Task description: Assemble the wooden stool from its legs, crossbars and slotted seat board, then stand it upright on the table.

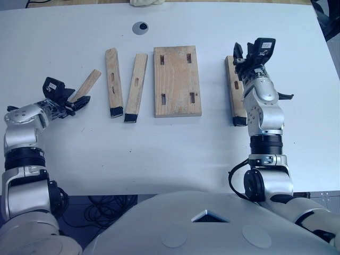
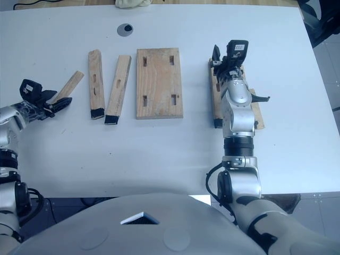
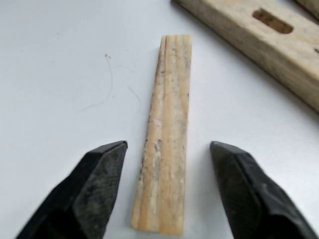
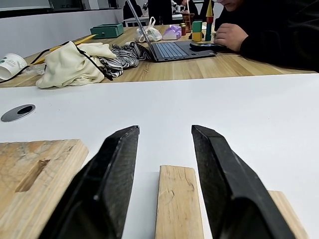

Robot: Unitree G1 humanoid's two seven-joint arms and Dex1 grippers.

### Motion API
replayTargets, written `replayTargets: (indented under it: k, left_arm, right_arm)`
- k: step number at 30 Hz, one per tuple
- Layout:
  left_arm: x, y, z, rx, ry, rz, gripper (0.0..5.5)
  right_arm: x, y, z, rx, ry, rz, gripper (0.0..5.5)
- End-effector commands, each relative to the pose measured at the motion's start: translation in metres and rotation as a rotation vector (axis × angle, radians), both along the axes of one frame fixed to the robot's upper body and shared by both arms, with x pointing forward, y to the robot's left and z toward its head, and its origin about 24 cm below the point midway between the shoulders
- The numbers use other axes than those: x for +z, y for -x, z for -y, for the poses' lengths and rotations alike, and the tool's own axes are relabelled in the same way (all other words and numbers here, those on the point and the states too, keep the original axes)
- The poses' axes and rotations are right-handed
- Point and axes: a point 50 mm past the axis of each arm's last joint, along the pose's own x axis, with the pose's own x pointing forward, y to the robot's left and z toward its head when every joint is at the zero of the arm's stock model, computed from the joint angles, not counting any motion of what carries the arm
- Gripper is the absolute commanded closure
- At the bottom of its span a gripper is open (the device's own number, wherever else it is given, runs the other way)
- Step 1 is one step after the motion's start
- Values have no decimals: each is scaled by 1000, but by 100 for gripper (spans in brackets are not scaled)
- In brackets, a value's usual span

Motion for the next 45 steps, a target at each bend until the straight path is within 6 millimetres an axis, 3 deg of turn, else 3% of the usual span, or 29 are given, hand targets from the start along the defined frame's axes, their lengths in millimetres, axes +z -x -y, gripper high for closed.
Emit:
replayTargets:
  k: [1,6,11,13,15,17,19,22,25,28,32,45]
  left_arm:
    - [-23,18,-3,18,-2,-102,302]
    - [-16,8,-1,29,29,-37,365]
    - [-2,-3,2,40,69,59,428]
    - [15,-16,11,19,83,150,427]
    - [43,-37,42,-72,127,293,428]
    - [67,-51,85,-189,187,413,428]
    - [79,-57,124,-273,257,485,428]
    - [89,-58,180,-375,359,552,428]
    - [92,-57,211,-424,416,569,428]
    - [94,-56,232,-465,462,570,428]
    - [95,-54,243,-484,487,567,428]
    - [83,-51,239,-510,388,556,428]
  right_arm:
    - [5,-3,0,0,8,4,359]
    - [5,-5,-1,3,17,8,359]
    - [20,-16,-1,28,1,49,359]
    - [23,-16,-4,73,-85,41,319]
    - [32,-19,-16,186,-405,-6,286]
    - [52,-20,-32,360,-688,-24,258]
    - [71,-18,-43,511,-822,-24,219]
    - [91,-13,-53,649,-925,-25,173]
    - [96,-9,-59,710,-925,-50,124]
    - [92,-9,-61,712,-892,-77,120]
    - [90,-10,-59,694,-903,-88,120]
    - [85,-21,-48,611,-878,-111,348]
